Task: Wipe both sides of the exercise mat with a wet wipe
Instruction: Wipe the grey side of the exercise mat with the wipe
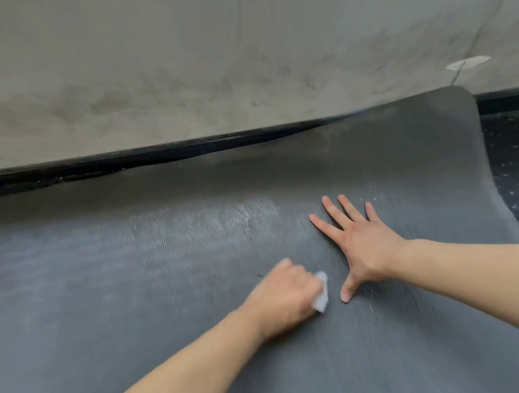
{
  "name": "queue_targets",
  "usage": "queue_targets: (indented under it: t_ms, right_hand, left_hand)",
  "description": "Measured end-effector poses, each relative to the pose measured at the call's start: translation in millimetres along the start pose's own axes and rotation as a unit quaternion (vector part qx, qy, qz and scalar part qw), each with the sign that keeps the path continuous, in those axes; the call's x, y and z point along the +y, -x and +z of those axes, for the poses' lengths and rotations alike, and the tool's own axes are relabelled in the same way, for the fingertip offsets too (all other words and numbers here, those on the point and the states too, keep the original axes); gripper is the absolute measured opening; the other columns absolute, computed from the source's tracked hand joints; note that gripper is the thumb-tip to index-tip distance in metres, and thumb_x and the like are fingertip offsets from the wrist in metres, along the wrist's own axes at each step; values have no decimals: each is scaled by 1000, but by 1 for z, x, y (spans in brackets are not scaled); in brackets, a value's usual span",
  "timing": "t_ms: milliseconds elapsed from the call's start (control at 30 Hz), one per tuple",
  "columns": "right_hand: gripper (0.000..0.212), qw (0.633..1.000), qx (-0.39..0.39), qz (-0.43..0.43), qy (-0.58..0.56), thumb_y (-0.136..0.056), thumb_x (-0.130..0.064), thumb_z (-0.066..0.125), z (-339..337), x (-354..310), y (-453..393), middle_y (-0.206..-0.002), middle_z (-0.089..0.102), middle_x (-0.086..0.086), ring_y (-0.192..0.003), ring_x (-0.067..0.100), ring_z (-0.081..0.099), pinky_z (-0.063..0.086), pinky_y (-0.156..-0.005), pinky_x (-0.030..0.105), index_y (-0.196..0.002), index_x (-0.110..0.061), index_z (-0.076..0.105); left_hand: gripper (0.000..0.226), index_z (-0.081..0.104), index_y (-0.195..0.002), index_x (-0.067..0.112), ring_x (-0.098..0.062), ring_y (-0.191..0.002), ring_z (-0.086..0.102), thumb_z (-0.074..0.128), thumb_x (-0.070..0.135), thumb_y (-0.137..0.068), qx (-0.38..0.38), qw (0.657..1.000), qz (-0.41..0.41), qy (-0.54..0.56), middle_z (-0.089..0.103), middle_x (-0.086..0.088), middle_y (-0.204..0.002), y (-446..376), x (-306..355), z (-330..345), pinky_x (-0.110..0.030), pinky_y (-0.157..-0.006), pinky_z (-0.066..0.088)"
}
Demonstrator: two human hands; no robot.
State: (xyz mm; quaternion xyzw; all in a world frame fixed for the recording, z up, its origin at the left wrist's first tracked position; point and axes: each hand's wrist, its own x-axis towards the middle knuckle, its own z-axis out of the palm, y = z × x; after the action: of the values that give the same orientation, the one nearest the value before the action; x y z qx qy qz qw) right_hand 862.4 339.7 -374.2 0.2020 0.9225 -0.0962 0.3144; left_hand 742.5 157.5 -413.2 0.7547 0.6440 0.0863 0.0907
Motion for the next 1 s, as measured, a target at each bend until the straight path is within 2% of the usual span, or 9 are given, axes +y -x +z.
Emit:
queue_targets:
  t_ms: [133,333,467,533,667,733,833,900,1000]
  right_hand:
    - [171,1000,-2,1,-6,-42,-89,81,0,2,-2,-164,-43,6,-155,35,-33,-4,-126,68,-160,-34,-30]
    - [158,1000,18,-11,-9,-55,-86,80,-12,8,-3,-171,-30,6,-161,33,-16,11,-128,62,-165,-29,-20]
    - [156,997,28,41,-53,-51,-87,81,-40,29,-15,-171,-28,2,-160,37,-15,20,-122,70,-165,-40,-15]
    - [162,996,-20,60,-59,-48,-83,85,-42,33,-21,-168,-36,4,-158,41,-22,20,-120,74,-162,-42,-21]
    - [166,996,-35,71,-31,-48,-79,88,-34,31,-25,-165,-42,7,-156,43,-26,19,-119,75,-159,-40,-29]
    - [165,997,-30,68,-31,-49,-81,87,-33,33,-26,-165,-42,7,-156,43,-25,19,-119,75,-159,-40,-29]
    - [164,997,-40,65,-22,-51,-81,86,-32,32,-26,-164,-43,8,-156,43,-26,19,-120,74,-159,-39,-31]
    - [164,997,-41,64,-23,-52,-80,86,-31,32,-27,-163,-44,8,-156,44,-27,18,-120,74,-159,-38,-31]
    - [164,997,-40,65,-23,-52,-80,86,-31,33,-28,-163,-44,8,-155,43,-28,17,-119,75,-159,-38,-30]
  left_hand:
    - [14,60,-86,20,-31,-73,62,61,34,-86,70,953,-296,8,67,-5,-75,-35,-71,-17,-40,-72,39]
    - [18,56,-86,18,-26,-70,57,58,35,-90,-8,1000,-13,5,64,-3,-76,-44,-58,-9,-36,-67,39]
    - [14,58,-91,22,-29,-75,62,59,35,-87,95,950,-298,-27,66,-2,-76,-70,-133,-23,-39,-71,39]
    - [16,60,-94,19,-29,-77,62,62,33,-86,91,948,-306,5,66,-3,-78,-84,-121,-18,-40,-73,42]
    - [17,59,-93,18,-31,-80,61,59,34,-89,21,988,-154,10,67,-7,-83,-101,-114,-18,-39,-75,40]
    - [18,59,-96,19,-34,-81,63,54,36,-91,60,965,-253,-34,69,-8,-83,-115,-149,-26,-40,-75,45]
    - [16,64,-99,12,-36,-84,67,55,26,-96,152,880,-451,-13,73,-11,-88,-127,-175,-33,-37,-74,44]
    - [11,64,-89,9,-37,-76,66,59,18,-93,188,884,-426,32,70,-13,-80,-147,-153,-31,-36,-68,45]
    - [12,65,-94,12,-35,-83,64,61,22,-91,96,968,-231,37,70,-12,-88,-164,-126,-22,-38,-75,47]
